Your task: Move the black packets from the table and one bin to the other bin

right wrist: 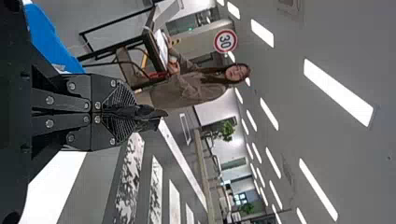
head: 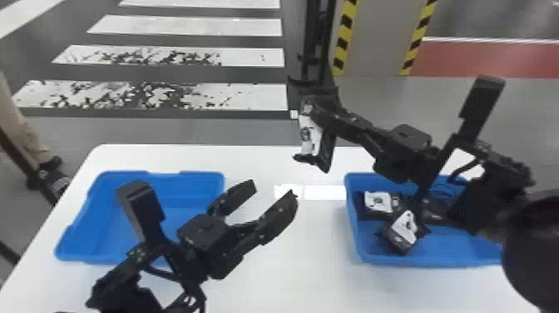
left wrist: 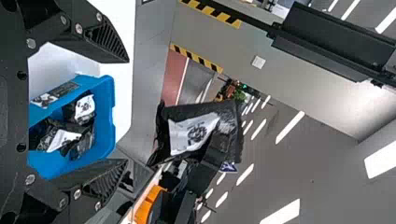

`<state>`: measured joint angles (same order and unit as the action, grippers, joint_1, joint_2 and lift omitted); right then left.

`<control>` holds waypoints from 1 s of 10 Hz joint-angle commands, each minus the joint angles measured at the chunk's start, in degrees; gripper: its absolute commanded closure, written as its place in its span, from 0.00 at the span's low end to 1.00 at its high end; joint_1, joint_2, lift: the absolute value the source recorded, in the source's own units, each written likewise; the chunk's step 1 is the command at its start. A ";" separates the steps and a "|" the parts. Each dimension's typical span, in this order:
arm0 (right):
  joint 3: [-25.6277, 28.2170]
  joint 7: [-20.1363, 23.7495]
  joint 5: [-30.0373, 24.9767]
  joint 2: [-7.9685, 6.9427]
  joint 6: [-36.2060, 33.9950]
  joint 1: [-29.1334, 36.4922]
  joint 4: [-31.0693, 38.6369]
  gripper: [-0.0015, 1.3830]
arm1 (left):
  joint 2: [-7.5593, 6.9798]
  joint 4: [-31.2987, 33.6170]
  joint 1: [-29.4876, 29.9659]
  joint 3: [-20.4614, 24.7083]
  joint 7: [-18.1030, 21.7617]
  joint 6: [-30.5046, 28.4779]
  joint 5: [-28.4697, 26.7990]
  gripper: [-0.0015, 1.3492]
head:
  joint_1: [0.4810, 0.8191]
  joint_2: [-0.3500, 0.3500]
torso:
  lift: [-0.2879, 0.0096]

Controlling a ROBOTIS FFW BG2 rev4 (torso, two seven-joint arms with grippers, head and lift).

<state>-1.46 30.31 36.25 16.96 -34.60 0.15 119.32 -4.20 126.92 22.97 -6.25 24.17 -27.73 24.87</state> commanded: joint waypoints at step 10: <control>26.26 2.83 -16.25 0.53 4.37 11.24 -14.35 0.92 | 1.47 -4.37 2.48 4.07 -0.53 4.95 1.18 0.09 | 0.63 0.01 | 0.60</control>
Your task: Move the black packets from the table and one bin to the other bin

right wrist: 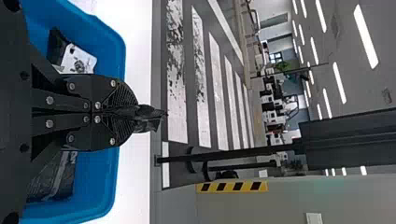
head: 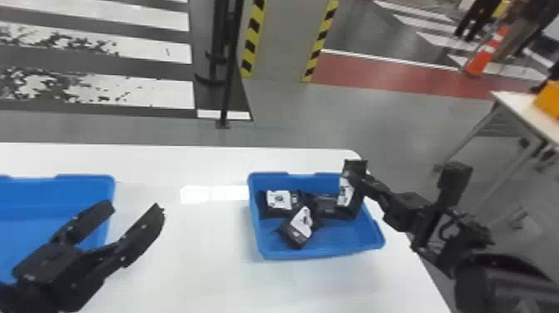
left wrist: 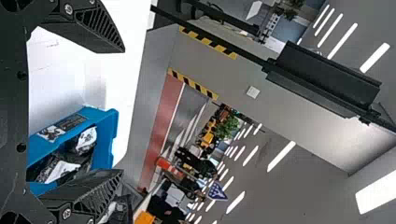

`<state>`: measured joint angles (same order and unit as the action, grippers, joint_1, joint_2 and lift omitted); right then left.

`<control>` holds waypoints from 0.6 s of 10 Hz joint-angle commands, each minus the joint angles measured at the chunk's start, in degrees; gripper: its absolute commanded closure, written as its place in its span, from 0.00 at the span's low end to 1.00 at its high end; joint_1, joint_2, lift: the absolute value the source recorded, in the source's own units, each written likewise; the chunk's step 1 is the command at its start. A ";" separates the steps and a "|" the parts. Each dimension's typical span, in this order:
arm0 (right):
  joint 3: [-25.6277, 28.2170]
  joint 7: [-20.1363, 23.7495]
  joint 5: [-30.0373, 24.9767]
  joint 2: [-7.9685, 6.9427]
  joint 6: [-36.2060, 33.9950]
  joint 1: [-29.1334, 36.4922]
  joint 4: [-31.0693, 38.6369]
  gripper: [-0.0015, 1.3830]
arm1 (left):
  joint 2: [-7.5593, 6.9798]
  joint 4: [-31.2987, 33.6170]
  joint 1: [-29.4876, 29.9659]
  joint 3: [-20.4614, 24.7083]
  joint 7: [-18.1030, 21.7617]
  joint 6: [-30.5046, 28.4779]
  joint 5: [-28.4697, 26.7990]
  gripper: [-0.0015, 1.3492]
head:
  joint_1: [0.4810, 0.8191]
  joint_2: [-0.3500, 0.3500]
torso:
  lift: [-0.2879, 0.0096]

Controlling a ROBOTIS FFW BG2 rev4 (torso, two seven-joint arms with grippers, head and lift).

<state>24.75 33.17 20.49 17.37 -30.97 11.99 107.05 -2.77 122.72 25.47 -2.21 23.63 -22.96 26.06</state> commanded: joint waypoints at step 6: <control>0.04 2.61 -2.32 -1.82 4.82 4.60 5.38 0.11 | 0.48 -0.16 0.68 1.19 -0.95 5.10 -3.78 0.09 | 0.63 0.01 | 0.60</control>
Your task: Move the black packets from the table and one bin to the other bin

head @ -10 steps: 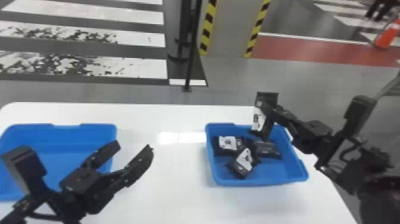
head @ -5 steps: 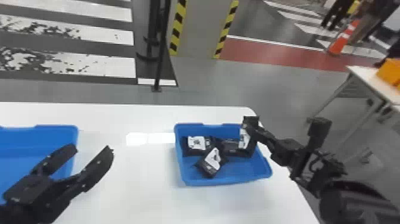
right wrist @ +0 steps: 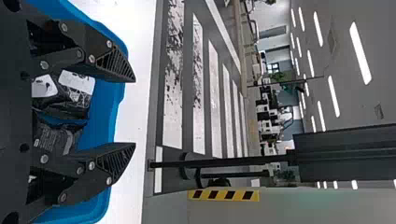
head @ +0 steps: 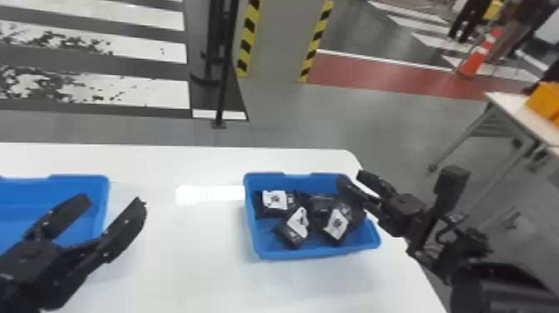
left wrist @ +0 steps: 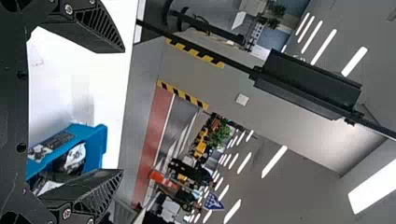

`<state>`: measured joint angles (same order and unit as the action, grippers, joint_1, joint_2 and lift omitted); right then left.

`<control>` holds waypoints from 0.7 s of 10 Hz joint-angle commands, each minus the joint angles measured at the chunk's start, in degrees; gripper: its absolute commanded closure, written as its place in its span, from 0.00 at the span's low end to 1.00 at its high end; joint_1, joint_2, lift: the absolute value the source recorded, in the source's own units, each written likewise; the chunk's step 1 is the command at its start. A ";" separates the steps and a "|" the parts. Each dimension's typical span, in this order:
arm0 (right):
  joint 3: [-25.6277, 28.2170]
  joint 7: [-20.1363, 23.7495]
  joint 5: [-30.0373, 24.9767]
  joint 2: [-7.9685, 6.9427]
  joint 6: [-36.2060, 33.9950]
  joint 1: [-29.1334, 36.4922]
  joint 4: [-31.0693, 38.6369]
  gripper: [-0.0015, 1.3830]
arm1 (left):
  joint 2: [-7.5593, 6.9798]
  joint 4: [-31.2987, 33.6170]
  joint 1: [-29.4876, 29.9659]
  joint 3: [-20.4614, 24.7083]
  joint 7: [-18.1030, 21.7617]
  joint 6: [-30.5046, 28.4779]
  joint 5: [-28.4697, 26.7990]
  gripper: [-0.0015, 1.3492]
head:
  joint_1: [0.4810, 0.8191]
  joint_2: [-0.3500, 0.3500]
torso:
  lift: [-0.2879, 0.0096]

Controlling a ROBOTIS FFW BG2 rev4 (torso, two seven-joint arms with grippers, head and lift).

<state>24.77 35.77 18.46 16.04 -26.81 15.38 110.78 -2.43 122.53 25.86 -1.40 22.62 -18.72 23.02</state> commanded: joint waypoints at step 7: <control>1.05 -4.65 -0.87 -7.96 13.31 23.99 21.06 0.15 | 2.57 0.03 16.61 10.19 -16.38 41.79 -16.62 0.09 | 0.63 0.36 | 0.60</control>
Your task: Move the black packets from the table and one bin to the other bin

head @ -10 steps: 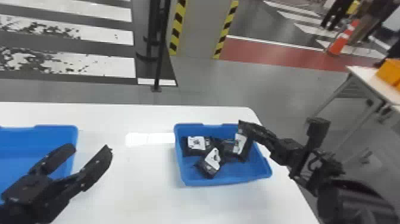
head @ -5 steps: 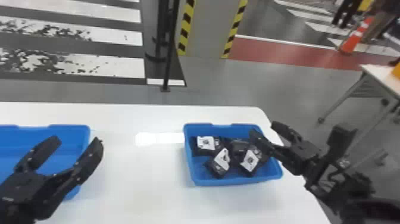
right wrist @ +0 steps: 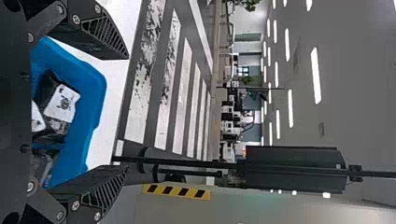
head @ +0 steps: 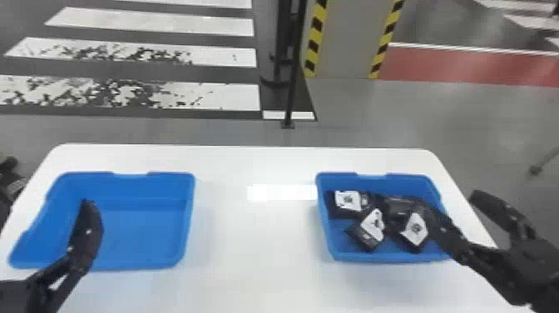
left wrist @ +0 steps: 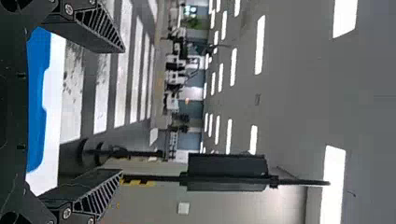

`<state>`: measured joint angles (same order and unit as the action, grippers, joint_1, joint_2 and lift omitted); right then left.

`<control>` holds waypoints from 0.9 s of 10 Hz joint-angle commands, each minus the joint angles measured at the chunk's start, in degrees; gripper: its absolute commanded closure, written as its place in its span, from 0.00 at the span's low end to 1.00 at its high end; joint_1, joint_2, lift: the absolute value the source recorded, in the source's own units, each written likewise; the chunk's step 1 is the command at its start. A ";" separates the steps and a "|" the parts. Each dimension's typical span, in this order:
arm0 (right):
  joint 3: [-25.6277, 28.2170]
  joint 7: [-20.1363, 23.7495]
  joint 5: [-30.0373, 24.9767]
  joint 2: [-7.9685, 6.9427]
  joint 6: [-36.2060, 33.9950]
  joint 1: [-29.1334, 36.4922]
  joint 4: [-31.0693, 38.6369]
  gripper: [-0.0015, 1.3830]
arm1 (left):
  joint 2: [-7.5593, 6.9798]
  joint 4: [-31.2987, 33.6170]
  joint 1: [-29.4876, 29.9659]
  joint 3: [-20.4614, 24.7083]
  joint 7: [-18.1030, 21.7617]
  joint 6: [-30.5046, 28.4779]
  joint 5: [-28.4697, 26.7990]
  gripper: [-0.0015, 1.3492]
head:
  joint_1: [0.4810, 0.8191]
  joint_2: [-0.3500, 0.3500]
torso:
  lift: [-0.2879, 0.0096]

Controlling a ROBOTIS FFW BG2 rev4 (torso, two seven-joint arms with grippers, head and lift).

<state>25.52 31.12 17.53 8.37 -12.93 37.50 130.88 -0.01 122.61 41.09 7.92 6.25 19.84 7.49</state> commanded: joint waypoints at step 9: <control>3.84 -2.12 -5.31 -4.32 9.55 14.95 6.15 0.15 | 0.16 15.41 16.14 1.45 0.52 -17.16 3.25 0.09 | 0.63 0.33 | 0.60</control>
<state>29.58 29.00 12.71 4.04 -3.12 52.73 137.13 0.00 138.09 57.93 9.14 6.66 4.68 10.89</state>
